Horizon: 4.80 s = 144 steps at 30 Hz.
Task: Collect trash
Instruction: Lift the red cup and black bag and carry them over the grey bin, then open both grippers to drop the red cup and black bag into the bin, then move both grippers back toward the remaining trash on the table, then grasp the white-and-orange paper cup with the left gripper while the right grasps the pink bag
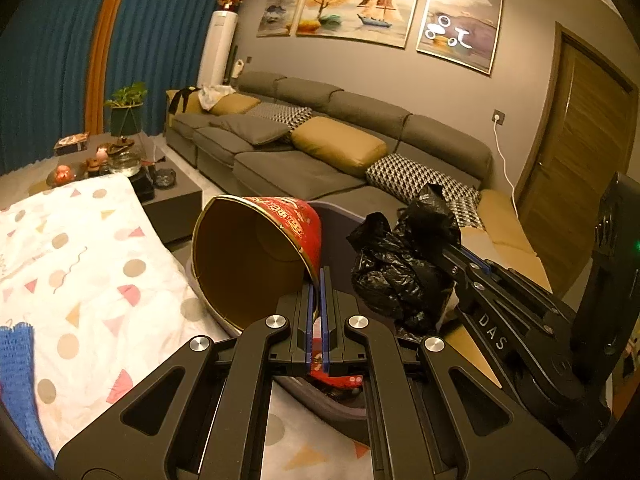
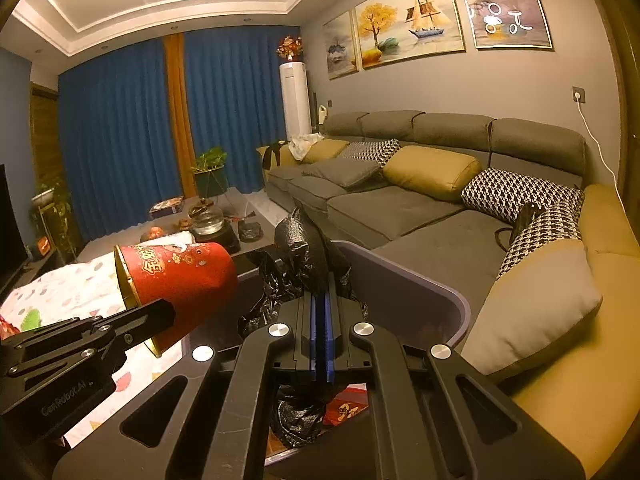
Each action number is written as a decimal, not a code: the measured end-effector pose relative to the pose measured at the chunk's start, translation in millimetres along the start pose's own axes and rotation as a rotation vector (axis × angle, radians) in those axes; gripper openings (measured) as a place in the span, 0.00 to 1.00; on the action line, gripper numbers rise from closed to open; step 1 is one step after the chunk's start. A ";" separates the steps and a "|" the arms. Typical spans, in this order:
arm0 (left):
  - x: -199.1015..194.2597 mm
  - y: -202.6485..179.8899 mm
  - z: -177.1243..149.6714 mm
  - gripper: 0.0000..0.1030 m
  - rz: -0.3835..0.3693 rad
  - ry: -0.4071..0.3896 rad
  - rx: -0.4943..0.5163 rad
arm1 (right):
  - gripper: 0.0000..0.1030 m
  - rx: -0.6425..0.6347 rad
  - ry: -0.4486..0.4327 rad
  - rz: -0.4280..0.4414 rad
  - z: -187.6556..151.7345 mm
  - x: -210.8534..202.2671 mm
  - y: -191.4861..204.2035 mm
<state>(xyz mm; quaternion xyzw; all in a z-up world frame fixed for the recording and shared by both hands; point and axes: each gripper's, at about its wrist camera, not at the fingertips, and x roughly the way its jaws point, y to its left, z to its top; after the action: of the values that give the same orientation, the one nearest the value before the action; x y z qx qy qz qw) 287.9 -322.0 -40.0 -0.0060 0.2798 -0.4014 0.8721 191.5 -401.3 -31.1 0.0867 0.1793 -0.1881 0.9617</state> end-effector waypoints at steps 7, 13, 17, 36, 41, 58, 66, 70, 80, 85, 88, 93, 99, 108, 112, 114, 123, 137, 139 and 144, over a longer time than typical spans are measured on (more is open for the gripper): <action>14.1 -0.7 -1.2 0.02 -0.016 0.031 0.002 | 0.04 0.011 0.009 0.001 2.2 5.4 -3.9; 22.9 -0.2 -5.6 0.02 -0.028 0.057 0.012 | 0.04 0.017 0.021 0.006 0.9 9.4 -8.8; 24.8 -2.9 -8.1 0.02 -0.035 0.068 0.023 | 0.05 0.026 0.029 0.007 1.5 12.2 -13.4; -30.6 17.6 -24.1 0.77 0.097 -0.021 -0.030 | 0.46 0.038 0.013 0.023 3.3 0.8 -17.4; -69.7 23.6 -33.4 0.88 0.225 -0.082 -0.042 | 0.65 0.013 -0.018 0.021 -3.7 -22.4 -7.3; -225.1 73.8 -95.9 0.92 0.593 -0.218 -0.138 | 0.82 -0.056 -0.053 0.177 -35.9 -104.1 63.0; -300.6 118.9 -130.0 0.92 0.758 -0.242 -0.219 | 0.82 -0.113 -0.036 0.297 -57.9 -129.2 128.5; -329.8 139.8 -142.4 0.92 0.817 -0.255 -0.253 | 0.82 -0.157 -0.017 0.359 -67.6 -135.4 162.8; -345.5 178.8 -158.7 0.86 0.819 -0.217 -0.301 | 0.82 -0.228 0.017 0.448 -85.1 -138.3 223.0; -333.1 199.4 -158.5 0.75 0.784 -0.179 -0.337 | 0.82 -0.243 0.041 0.476 -88.7 -131.1 246.3; -325.0 209.3 -157.5 0.71 0.766 -0.162 -0.351 | 0.82 -0.253 0.057 0.490 -91.1 -126.2 257.8; -310.6 234.5 -157.9 0.60 0.721 -0.114 -0.408 | 0.82 -0.266 0.079 0.507 -93.4 -116.0 276.3; -305.0 255.7 -157.9 0.37 0.662 -0.106 -0.471 | 0.82 -0.287 0.100 0.515 -92.8 -103.4 297.8; -298.3 268.5 -156.9 0.01 0.558 -0.107 -0.491 | 0.72 -0.310 0.176 0.532 -103.4 -75.2 340.2; -301.7 264.9 -156.5 0.01 0.540 -0.135 -0.478 | 0.62 -0.320 0.212 0.536 -109.7 -63.4 356.1; -303.4 262.1 -156.2 0.01 0.541 -0.146 -0.467 | 0.56 -0.325 0.224 0.535 -112.0 -59.2 361.1; -307.6 259.9 -156.7 0.01 0.538 -0.161 -0.454 | 0.13 -0.314 0.291 0.532 -120.1 -40.4 363.5; -312.1 256.2 -157.8 0.01 0.551 -0.172 -0.442 | 0.03 -0.258 0.166 0.511 -90.1 -77.6 307.6; -313.9 253.3 -156.2 0.01 0.559 -0.178 -0.431 | 0.03 -0.253 0.144 0.509 -84.3 -85.2 298.1; -322.2 238.0 -151.8 0.01 0.565 -0.198 -0.397 | 0.03 -0.248 0.109 0.498 -75.4 -98.2 279.2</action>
<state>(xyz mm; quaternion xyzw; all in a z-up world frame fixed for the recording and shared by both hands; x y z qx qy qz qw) 211.0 98.4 -68.3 -0.1366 0.2570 -0.0801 0.9534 192.8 -96.0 -35.7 0.0195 0.2254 0.0823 0.9706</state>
